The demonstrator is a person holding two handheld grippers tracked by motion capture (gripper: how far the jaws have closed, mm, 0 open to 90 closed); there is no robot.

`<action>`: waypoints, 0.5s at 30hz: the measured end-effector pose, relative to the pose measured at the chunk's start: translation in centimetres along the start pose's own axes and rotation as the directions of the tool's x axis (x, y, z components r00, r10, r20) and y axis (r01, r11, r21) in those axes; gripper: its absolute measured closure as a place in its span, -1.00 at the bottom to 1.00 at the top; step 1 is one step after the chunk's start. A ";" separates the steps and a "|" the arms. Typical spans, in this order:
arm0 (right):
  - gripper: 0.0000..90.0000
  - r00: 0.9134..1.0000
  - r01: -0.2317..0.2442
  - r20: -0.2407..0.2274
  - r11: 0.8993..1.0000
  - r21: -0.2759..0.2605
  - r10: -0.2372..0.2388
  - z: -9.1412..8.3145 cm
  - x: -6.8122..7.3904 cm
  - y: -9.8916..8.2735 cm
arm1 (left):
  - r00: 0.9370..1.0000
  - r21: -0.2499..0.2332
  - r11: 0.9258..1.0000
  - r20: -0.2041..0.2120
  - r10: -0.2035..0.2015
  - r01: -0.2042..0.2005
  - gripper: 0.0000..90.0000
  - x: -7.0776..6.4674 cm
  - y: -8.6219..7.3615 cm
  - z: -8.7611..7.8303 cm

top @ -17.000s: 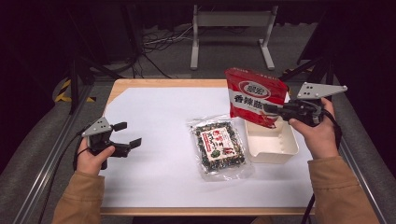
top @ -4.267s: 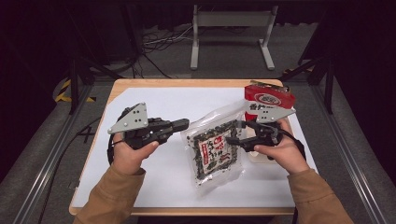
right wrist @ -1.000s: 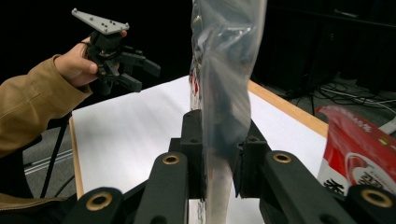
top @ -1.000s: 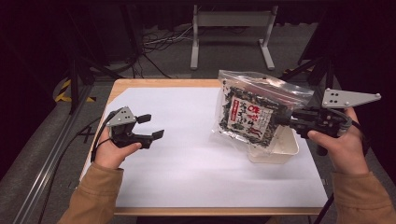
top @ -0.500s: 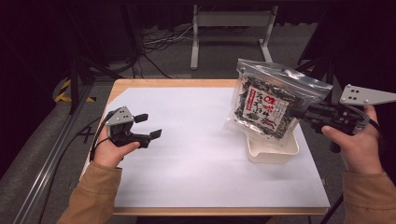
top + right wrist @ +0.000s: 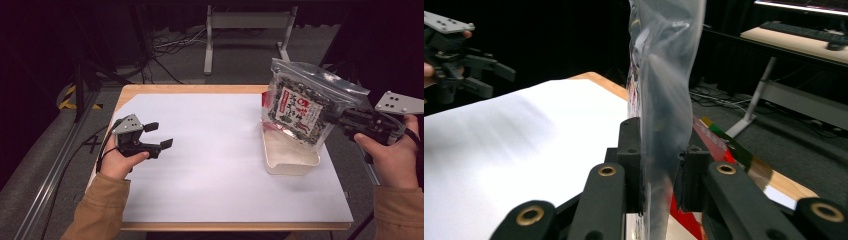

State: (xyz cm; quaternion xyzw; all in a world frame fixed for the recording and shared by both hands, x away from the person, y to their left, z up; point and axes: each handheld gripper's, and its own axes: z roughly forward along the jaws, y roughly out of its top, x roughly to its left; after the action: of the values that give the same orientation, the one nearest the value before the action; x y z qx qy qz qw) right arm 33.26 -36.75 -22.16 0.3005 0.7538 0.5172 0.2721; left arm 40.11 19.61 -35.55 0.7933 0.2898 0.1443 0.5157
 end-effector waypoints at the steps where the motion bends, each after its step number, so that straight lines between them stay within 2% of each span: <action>1: 0.71 1.000 -0.006 0.015 1.000 0.003 0.006 -0.1 -0.1 -0.1 | 1.000 -0.001 1.000 -0.001 -0.007 0.007 -0.58 0.0 0.0 0.0; 8: 0.71 0.999 -0.024 0.047 1.000 0.004 0.024 0.0 -0.4 -0.7 | 1.000 0.003 1.000 -0.003 -0.002 0.002 -0.59 0.1 -0.1 0.0; 11: 0.71 0.997 -0.043 0.058 0.999 -0.001 0.043 0.2 -0.6 -1.1 | 1.000 0.003 1.000 -0.001 -0.005 0.005 -0.63 0.0 -0.3 -0.1; 15: 0.71 0.995 -0.074 0.066 0.997 0.000 0.074 0.8 -1.0 -2.0 | 1.000 0.008 1.000 -0.018 -0.019 0.019 -0.67 0.3 -0.7 -0.4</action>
State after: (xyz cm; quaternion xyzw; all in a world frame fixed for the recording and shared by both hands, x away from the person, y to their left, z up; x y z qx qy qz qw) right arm 34.19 -37.57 -24.22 0.3453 0.7334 0.5159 0.2769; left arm 39.93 20.25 -36.03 0.7911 0.3026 0.1454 0.5113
